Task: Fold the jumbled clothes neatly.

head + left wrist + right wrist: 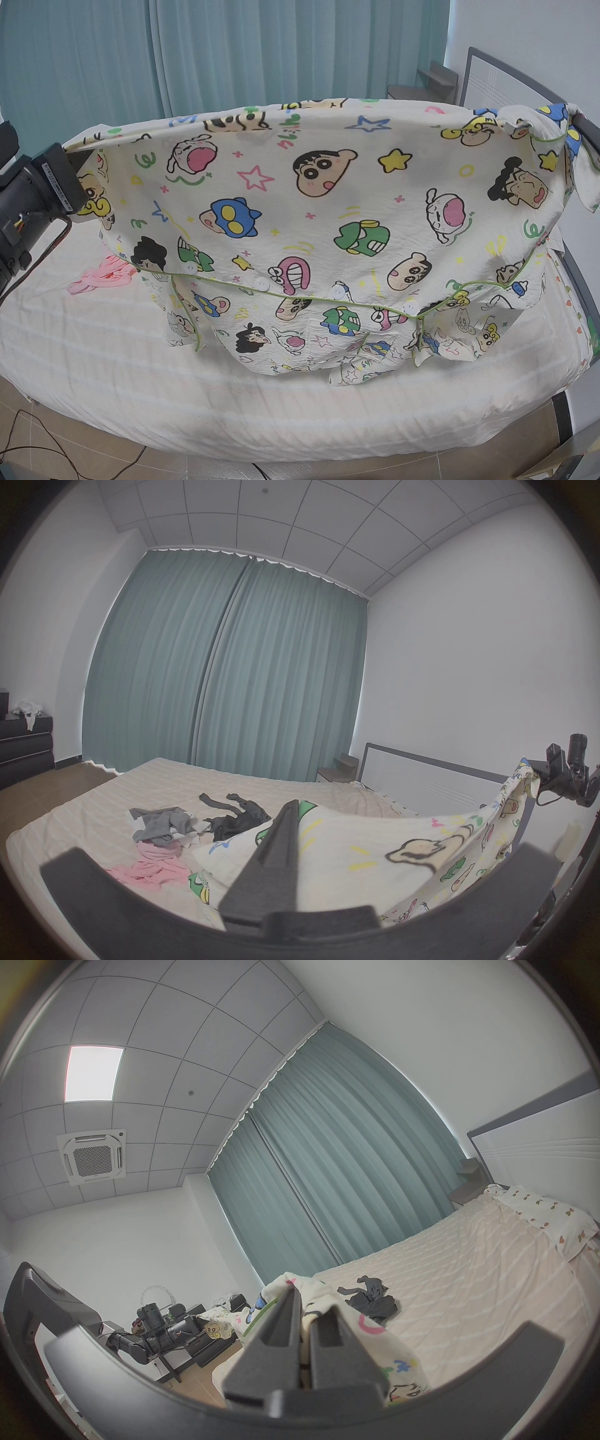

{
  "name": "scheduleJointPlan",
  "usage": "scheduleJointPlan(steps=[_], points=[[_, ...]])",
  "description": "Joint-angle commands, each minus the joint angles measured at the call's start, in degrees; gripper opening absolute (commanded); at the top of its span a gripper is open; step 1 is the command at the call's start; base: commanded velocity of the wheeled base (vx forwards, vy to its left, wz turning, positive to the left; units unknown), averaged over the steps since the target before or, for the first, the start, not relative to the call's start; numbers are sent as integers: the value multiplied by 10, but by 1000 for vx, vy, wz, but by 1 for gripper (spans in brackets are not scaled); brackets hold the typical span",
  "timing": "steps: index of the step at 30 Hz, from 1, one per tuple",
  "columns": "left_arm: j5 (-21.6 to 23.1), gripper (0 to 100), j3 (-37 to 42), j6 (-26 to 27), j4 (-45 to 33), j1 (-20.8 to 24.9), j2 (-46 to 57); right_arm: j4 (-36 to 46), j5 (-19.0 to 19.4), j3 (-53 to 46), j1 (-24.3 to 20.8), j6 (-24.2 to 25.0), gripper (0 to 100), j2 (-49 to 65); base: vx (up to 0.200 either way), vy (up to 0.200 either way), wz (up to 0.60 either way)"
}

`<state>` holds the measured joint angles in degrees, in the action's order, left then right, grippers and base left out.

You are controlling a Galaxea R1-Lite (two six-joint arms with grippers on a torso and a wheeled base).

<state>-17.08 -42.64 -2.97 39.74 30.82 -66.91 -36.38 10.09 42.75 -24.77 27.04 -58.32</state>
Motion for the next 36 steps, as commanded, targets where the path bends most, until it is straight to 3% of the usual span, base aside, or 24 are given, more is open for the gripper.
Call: scheduleJointPlan(steps=[1, 9, 27, 36], points=[[-1, 0, 11, 0, 0, -1, -1, 0, 0, -6, 0, 0, 0, 2, 0, 0, 0], [-1, 0, 19, 1, 0, -1, 0, 0, 0, -1, 0, 0, 0, 4, 0, 0, 0], [0, 0, 52, 4, -2, 1, 35, 2, 1, -6, 0, -1, 0, 40, -200, 0, 0], [-1, 0, 61, -1, -4, 12, 48, 2, 6, -7, 2, -4, 0, 41, 0, 0, 0]])
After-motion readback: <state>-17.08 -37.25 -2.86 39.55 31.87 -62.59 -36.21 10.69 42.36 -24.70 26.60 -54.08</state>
